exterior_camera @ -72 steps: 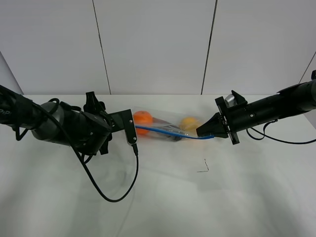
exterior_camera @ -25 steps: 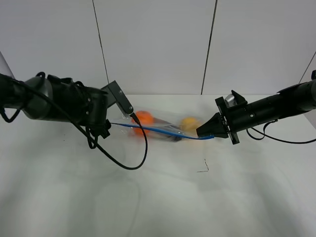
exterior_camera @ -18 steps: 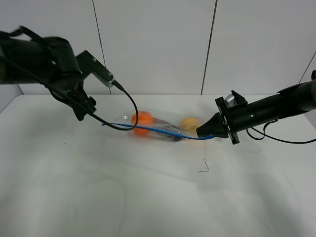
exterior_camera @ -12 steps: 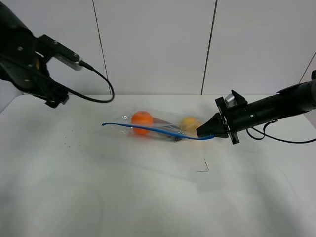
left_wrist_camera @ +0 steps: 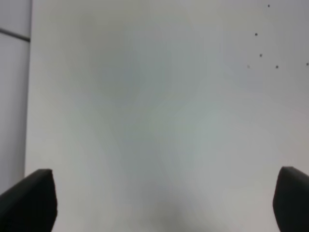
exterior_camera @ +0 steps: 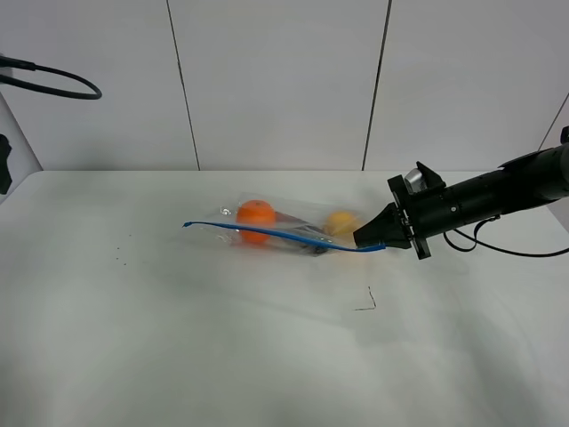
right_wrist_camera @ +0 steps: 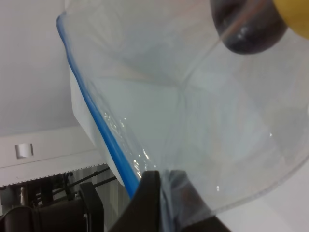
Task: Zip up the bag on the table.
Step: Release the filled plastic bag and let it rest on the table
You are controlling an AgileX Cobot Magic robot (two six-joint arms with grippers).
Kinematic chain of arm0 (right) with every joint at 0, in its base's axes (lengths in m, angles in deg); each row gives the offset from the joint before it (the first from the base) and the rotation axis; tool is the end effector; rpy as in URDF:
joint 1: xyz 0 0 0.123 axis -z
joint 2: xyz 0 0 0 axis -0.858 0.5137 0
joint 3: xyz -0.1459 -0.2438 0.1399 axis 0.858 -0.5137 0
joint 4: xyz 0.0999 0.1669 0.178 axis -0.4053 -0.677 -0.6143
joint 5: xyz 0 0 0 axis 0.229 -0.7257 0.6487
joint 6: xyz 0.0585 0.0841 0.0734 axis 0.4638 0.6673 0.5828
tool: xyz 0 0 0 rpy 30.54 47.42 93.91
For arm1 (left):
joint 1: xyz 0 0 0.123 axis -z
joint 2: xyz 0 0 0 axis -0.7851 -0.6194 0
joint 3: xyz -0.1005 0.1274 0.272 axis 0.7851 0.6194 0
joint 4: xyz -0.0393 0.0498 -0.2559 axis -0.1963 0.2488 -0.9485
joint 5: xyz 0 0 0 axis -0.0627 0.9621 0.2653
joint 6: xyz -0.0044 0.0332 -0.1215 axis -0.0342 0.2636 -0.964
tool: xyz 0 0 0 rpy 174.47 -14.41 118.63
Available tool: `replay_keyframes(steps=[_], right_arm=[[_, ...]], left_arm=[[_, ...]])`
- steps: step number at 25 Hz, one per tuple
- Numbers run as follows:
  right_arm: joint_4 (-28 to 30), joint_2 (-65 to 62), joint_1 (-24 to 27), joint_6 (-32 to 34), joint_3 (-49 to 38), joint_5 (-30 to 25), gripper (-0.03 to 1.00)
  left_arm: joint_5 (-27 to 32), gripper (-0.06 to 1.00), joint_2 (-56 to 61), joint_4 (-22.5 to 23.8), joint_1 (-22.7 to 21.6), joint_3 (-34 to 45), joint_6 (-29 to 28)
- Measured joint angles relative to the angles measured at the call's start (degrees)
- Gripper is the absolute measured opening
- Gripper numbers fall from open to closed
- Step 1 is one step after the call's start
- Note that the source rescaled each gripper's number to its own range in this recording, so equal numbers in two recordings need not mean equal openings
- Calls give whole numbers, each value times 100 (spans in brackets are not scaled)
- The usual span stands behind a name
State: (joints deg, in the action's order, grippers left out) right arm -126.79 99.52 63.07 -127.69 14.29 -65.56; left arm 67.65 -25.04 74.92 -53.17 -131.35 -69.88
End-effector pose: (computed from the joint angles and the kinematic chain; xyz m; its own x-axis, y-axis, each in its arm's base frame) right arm 0.3878 0.0852 0.1431 -0.9947 0.0427 -0.0938 -0.0632 0.4651 0.8830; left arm 0.2929 0.0406 0.3447 -0.8697 0.0754 -0.4878 -0.0723 0.9582 0.2769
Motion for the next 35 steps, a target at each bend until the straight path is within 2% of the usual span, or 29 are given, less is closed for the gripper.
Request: replay_keyframes(steps=[5,8,13,16,22,35], right_arm=[[-4,0,0,-6,0,0,0],[-4,0,0,-32,0,0,0],[-4,0,0,-49,0,0,0],[-4,0,0,-49,0,0,0],[-4,0,0,-49,0,0,0],[-4,0,0,-49,0,0,0]], left_arm=[[181,100,663,-305,-48,0,316],[204,100,1089,-512,-48,0,337],[228,100,1766,-559,-48,93,219],[221,100,2191,-429,-48,366,94],[176,100,3020,415,-48,1331,-636],[2,100,5330,87,-48,2614,-769]])
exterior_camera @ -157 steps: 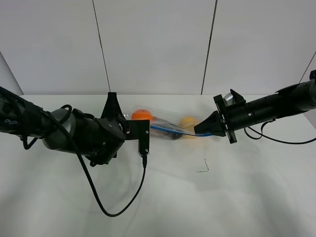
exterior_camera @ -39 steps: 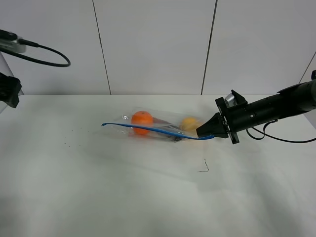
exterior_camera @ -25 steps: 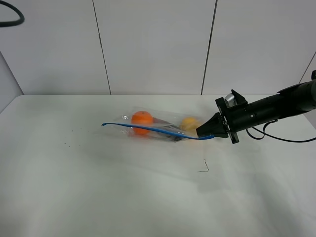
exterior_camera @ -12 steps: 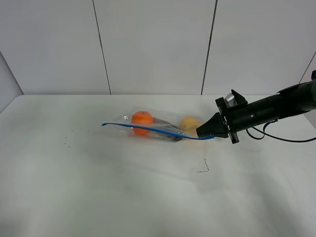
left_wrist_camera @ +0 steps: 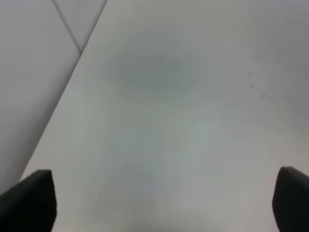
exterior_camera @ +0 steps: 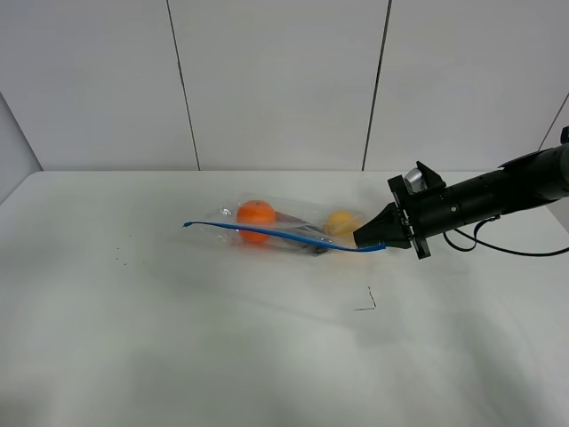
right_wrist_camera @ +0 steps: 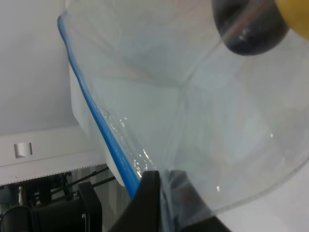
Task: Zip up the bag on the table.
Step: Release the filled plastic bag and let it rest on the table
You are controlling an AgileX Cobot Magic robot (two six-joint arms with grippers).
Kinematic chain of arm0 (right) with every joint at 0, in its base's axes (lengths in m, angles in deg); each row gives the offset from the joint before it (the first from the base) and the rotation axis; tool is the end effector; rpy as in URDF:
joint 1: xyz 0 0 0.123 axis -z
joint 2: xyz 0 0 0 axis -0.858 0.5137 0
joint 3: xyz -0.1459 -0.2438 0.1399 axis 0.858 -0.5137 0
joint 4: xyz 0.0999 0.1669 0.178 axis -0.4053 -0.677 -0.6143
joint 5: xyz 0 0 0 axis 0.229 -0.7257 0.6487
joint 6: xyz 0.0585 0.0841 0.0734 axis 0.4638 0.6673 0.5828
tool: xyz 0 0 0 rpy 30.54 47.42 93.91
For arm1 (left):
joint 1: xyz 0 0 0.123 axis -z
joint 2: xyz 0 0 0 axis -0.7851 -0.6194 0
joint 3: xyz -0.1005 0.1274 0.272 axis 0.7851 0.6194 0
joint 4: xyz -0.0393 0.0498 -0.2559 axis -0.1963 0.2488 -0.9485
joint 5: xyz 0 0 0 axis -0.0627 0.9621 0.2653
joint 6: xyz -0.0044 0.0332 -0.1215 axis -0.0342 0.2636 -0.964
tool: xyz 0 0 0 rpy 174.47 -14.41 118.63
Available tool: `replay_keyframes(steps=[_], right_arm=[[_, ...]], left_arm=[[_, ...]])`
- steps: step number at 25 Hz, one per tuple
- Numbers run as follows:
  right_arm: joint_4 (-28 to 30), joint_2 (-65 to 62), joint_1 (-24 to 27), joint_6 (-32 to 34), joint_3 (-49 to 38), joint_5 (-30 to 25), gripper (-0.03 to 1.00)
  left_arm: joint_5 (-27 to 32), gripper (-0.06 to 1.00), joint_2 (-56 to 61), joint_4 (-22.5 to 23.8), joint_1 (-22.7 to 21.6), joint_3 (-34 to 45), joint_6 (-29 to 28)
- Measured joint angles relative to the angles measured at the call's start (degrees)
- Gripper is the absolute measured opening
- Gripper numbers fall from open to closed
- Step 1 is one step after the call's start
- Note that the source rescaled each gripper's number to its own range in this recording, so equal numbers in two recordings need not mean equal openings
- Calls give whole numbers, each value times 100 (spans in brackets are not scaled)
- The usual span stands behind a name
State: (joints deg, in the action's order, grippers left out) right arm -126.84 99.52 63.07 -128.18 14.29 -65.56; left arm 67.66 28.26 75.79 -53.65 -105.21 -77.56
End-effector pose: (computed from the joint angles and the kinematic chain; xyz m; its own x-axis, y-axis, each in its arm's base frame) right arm 0.3879 0.0852 0.1432 -0.9941 0.0395 -0.1013 -0.0715 0.4650 0.8824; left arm 0.0593 0.0368 0.3518 -0.5206 -0.0411 -0.8528 -0.2794 0.9520 0.1247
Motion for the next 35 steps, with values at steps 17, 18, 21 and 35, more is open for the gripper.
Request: replay_keyframes(steps=[17,18,21,35], right_arm=[[0,0,0,-5,0,0,0],[0,0,0,-5,0,0,0],[0,0,0,-5,0,0,0],[0,0,0,-11,0,0,0]], left_arm=[[-192,100,2384,-741,0,844,330],[-197,100,2412,-821,0,843,453],[-203,100,2429,-1026,0,843,613],[184,100,2429,-1544,0,1531,1003]])
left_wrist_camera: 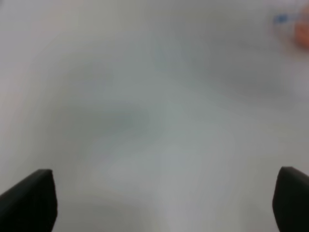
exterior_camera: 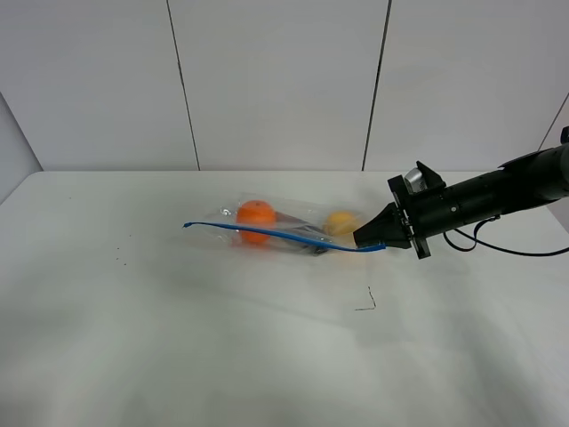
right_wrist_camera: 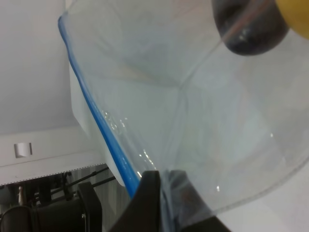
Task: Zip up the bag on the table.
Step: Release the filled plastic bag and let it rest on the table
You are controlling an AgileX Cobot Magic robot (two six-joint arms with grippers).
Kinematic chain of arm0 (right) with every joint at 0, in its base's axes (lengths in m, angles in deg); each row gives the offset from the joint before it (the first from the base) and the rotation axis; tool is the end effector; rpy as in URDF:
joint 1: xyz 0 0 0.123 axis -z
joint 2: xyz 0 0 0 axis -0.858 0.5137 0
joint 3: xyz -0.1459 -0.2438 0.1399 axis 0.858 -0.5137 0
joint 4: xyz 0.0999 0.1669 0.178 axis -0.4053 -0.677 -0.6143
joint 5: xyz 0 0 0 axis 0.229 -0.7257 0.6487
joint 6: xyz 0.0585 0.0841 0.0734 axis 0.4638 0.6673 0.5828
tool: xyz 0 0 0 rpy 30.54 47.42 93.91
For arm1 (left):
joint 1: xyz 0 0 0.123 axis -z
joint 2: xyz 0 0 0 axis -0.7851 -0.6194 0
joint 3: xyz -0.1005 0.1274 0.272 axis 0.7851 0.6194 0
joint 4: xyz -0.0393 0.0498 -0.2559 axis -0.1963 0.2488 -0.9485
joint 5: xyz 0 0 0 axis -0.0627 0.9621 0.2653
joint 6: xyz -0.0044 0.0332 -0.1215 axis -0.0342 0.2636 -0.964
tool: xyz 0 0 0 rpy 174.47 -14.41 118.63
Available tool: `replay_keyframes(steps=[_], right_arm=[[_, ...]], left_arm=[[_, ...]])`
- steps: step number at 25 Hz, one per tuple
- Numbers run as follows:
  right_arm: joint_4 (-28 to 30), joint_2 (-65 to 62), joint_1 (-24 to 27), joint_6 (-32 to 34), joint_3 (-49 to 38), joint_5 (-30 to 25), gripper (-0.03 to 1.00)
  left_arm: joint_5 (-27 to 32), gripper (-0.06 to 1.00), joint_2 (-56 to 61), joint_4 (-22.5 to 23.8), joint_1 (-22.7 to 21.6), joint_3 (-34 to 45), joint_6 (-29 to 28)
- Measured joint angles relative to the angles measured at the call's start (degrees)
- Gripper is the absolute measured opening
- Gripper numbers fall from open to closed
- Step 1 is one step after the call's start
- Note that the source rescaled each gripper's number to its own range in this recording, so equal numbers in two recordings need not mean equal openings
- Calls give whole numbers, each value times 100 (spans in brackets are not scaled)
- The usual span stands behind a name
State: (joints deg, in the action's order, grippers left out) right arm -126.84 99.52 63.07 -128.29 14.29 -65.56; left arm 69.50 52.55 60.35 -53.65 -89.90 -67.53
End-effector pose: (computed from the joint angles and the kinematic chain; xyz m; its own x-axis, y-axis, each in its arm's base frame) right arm 0.3879 0.0852 0.1432 -0.9939 0.0386 -0.1030 -0.0734 0.4651 0.8822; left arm 0.0044 0.0068 0.2683 -0.4398 -0.0123 -0.8980 -0.0798 0.9965 0.0255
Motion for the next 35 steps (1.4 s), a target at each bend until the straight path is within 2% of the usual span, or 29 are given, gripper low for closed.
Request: replay_keyframes(steps=[5,35], right_arm=[[0,0,0,-32,0,0,0],[0,0,0,-53,0,0,0]], left_arm=[[18,100,0,-94,0,18,161],[18,100,0,-117,0,18,161]])
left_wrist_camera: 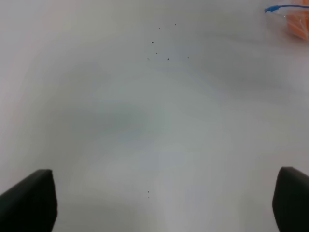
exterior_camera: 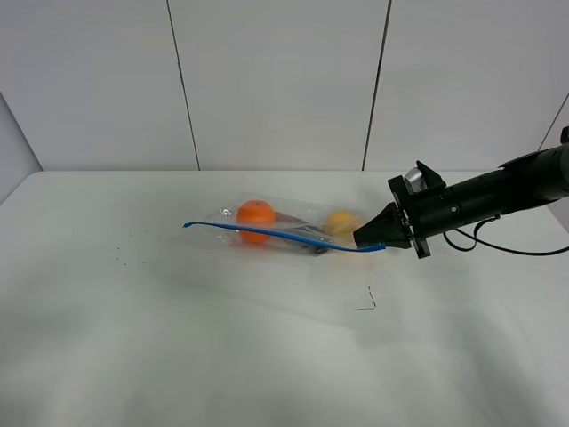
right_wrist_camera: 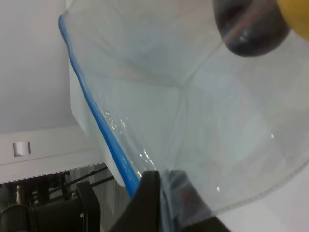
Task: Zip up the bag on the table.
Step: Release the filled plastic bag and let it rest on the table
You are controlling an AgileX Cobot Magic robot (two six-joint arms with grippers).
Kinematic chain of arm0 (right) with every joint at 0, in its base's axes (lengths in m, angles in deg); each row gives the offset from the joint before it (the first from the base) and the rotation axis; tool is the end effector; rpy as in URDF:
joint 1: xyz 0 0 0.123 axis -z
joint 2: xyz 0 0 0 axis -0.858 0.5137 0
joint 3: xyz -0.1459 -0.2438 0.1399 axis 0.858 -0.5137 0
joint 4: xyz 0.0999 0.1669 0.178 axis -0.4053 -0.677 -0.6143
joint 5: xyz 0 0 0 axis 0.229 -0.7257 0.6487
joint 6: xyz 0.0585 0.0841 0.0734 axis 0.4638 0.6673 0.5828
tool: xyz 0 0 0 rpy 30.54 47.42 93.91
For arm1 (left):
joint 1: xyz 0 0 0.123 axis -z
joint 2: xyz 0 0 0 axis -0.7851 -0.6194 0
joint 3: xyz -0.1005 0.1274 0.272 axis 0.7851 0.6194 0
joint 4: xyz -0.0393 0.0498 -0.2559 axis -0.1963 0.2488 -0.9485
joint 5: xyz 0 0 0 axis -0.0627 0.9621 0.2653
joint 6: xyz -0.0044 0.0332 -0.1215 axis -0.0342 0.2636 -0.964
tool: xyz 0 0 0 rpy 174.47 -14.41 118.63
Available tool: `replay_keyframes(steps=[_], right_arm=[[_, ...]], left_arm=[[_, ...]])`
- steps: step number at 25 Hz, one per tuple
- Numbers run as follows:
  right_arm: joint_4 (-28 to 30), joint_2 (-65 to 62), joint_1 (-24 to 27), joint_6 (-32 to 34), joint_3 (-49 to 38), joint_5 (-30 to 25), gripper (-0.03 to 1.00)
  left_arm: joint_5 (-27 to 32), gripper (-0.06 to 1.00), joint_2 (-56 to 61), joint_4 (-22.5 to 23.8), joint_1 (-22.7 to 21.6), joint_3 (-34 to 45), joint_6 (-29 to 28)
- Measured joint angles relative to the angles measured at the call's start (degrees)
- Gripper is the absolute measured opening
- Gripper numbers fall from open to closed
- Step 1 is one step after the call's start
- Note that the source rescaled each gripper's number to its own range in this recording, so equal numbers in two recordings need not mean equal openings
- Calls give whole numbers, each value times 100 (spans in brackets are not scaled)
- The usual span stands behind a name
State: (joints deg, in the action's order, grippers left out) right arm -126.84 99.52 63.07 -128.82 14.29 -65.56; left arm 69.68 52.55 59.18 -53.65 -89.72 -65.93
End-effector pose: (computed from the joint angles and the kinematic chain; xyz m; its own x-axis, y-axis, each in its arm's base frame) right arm 0.3879 0.0852 0.1432 -0.9932 0.0343 -0.1112 -0.0826 0.4654 0.8812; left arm 0.0047 0.0046 0.2669 -0.4469 0.0051 -0.8946 -0.0561 0.9979 0.0337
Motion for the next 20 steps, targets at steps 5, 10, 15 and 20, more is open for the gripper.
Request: replay_keyframes(steps=[5,10,15,20], right_arm=[[0,0,0,-36,0,0,0],[0,0,0,-44,0,0,0],[0,0,0,-44,0,0,12],[0,0,-44,-48,0,-8,85]], left_arm=[[0,100,0,0,0,0,0],[0,100,0,0,0,0,0],[0,100,0,0,0,0,0],[0,100,0,0,0,0,0]])
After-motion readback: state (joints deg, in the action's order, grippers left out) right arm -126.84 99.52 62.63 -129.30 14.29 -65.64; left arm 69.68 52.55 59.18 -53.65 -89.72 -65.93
